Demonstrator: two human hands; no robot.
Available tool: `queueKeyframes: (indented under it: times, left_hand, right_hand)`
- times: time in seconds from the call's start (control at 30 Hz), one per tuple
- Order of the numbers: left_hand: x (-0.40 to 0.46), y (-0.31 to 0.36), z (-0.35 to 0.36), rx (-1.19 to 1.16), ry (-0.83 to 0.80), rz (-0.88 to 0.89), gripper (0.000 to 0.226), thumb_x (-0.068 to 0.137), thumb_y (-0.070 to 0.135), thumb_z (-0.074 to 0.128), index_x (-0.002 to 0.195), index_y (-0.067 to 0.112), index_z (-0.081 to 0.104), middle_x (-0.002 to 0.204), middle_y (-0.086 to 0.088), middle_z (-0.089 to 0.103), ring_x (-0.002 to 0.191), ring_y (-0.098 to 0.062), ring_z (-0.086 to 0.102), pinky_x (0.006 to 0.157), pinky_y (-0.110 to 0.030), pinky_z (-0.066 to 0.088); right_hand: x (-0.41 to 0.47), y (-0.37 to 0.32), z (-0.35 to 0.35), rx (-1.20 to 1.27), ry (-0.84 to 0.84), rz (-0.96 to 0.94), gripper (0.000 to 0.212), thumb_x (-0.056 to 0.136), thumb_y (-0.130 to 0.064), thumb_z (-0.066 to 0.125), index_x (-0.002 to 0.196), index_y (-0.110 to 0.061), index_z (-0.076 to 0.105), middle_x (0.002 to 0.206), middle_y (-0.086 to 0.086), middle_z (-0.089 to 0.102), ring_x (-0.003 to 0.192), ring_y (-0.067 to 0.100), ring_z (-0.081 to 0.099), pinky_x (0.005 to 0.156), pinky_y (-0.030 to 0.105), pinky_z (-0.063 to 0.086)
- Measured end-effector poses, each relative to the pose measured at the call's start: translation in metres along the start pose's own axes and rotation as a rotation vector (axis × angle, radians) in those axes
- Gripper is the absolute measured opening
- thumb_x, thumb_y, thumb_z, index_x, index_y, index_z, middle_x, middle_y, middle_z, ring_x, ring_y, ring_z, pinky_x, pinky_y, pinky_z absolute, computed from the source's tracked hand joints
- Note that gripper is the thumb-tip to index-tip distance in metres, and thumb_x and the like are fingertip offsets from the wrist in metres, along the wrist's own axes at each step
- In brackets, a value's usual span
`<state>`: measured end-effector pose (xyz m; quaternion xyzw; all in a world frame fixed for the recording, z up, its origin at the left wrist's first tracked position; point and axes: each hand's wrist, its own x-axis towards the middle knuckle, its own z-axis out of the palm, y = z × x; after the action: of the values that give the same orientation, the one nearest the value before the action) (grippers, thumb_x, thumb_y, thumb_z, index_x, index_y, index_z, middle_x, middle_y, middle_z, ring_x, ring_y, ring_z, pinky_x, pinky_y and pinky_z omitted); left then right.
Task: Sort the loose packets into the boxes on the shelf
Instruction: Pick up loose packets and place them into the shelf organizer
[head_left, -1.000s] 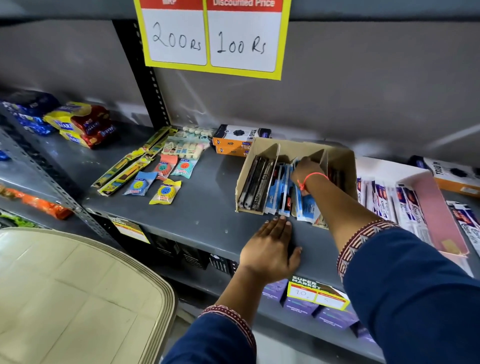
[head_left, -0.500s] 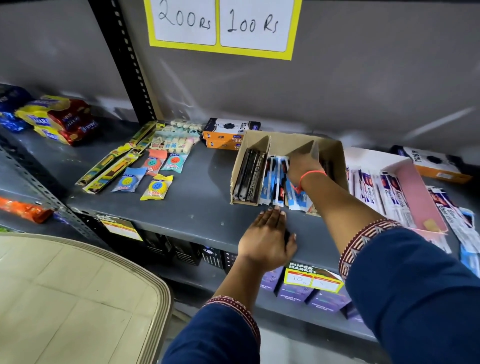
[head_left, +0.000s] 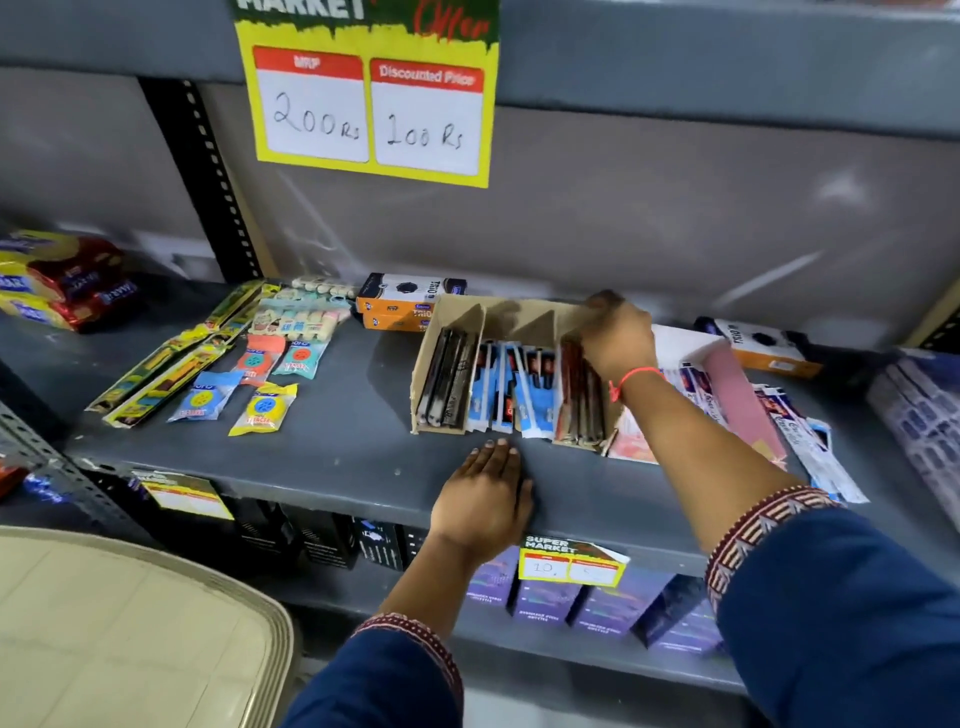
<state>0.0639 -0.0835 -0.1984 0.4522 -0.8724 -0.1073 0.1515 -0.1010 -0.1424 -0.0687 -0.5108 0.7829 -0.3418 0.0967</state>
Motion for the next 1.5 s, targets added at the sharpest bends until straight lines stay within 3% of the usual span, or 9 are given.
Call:
queueKeyframes:
  times: [0.13, 0.23, 0.4, 0.53, 0.6, 0.8, 0.97, 1.27, 1.5]
  left_hand:
    - [-0.004, 0.007, 0.003, 0.012, -0.048, 0.070, 0.054, 0.090, 0.032, 0.029, 0.108, -0.004, 0.064, 0.111, -0.021, 0.067, 0.103, -0.033, 0.063, 0.090, -0.040, 0.048]
    - [0.001, 0.027, 0.007, 0.024, -0.052, 0.159, 0.059, 0.091, 0.035, 0.025, 0.115, -0.005, 0.060, 0.118, -0.022, 0.062, 0.109, -0.034, 0.059, 0.095, -0.041, 0.044]
    - [0.016, 0.070, 0.013, 0.011, -0.110, 0.274, 0.074, 0.086, 0.043, 0.009, 0.130, -0.002, 0.047, 0.138, -0.019, 0.047, 0.127, -0.030, 0.044, 0.106, -0.035, 0.031]
    - [0.027, 0.090, 0.027, 0.055, -0.184, 0.362, 0.052, 0.086, 0.035, 0.030, 0.102, 0.005, 0.070, 0.107, -0.011, 0.071, 0.095, -0.021, 0.067, 0.075, -0.029, 0.054]
    - [0.032, 0.098, 0.037, 0.053, -0.165, 0.426, 0.052, 0.088, 0.034, 0.030, 0.105, 0.002, 0.067, 0.110, -0.014, 0.069, 0.099, -0.025, 0.066, 0.077, -0.033, 0.054]
    - [0.047, 0.124, 0.043, 0.058, -0.200, 0.512, 0.057, 0.097, 0.036, 0.025, 0.132, -0.006, 0.042, 0.140, -0.025, 0.042, 0.129, -0.034, 0.040, 0.108, -0.040, 0.028]
    - [0.059, 0.141, 0.048, 0.064, -0.212, 0.517, 0.055, 0.101, 0.035, 0.032, 0.143, 0.000, 0.025, 0.152, -0.018, 0.024, 0.140, -0.027, 0.019, 0.113, -0.033, 0.009]
    - [0.061, 0.142, 0.052, 0.080, -0.223, 0.493, 0.056, 0.100, 0.038, 0.030, 0.146, 0.007, 0.019, 0.155, -0.011, 0.018, 0.141, -0.022, 0.014, 0.113, -0.028, 0.003]
    - [0.061, 0.142, 0.053, 0.070, -0.216, 0.491, 0.056, 0.100, 0.039, 0.031, 0.146, 0.008, 0.020, 0.154, -0.010, 0.020, 0.141, -0.021, 0.016, 0.112, -0.027, 0.004]
  right_hand:
    - [0.009, 0.035, -0.034, 0.085, 0.115, 0.105, 0.040, 0.083, 0.004, 0.044, 0.119, -0.003, 0.059, 0.113, 0.032, 0.065, 0.105, 0.045, 0.062, 0.077, 0.035, 0.050]
    - [0.004, 0.064, -0.056, 0.014, 0.153, 0.195, 0.043, 0.083, 0.007, 0.043, 0.122, -0.003, 0.059, 0.124, 0.026, 0.062, 0.115, 0.039, 0.058, 0.093, 0.035, 0.046]
    - [-0.007, 0.097, -0.072, -0.006, 0.142, 0.296, 0.038, 0.089, -0.003, 0.045, 0.123, -0.006, 0.061, 0.128, 0.027, 0.058, 0.119, 0.042, 0.055, 0.098, 0.038, 0.044]
    - [-0.014, 0.113, -0.083, -0.010, 0.139, 0.345, 0.035, 0.093, -0.024, 0.049, 0.116, -0.003, 0.064, 0.126, 0.028, 0.059, 0.116, 0.044, 0.055, 0.098, 0.041, 0.044]
    - [-0.016, 0.123, -0.088, -0.018, 0.133, 0.368, 0.036, 0.091, -0.025, 0.050, 0.116, -0.006, 0.066, 0.125, 0.027, 0.061, 0.114, 0.045, 0.056, 0.098, 0.042, 0.045]
    - [-0.015, 0.159, -0.095, -0.102, 0.138, 0.509, 0.032, 0.086, -0.003, 0.048, 0.113, -0.001, 0.065, 0.119, 0.027, 0.063, 0.108, 0.045, 0.059, 0.090, 0.041, 0.048]
    - [-0.016, 0.190, -0.096, -0.199, 0.093, 0.638, 0.035, 0.088, -0.005, 0.049, 0.120, 0.005, 0.059, 0.127, 0.027, 0.059, 0.117, 0.044, 0.055, 0.095, 0.043, 0.046]
    - [-0.010, 0.216, -0.106, -0.149, 0.020, 0.713, 0.036, 0.088, -0.008, 0.051, 0.119, 0.008, 0.059, 0.126, 0.027, 0.060, 0.115, 0.041, 0.059, 0.095, 0.044, 0.047]
    - [0.007, 0.244, -0.103, -0.025, -0.047, 0.747, 0.033, 0.074, 0.009, 0.060, 0.107, 0.010, 0.063, 0.111, 0.027, 0.068, 0.094, 0.039, 0.070, 0.080, 0.049, 0.058]
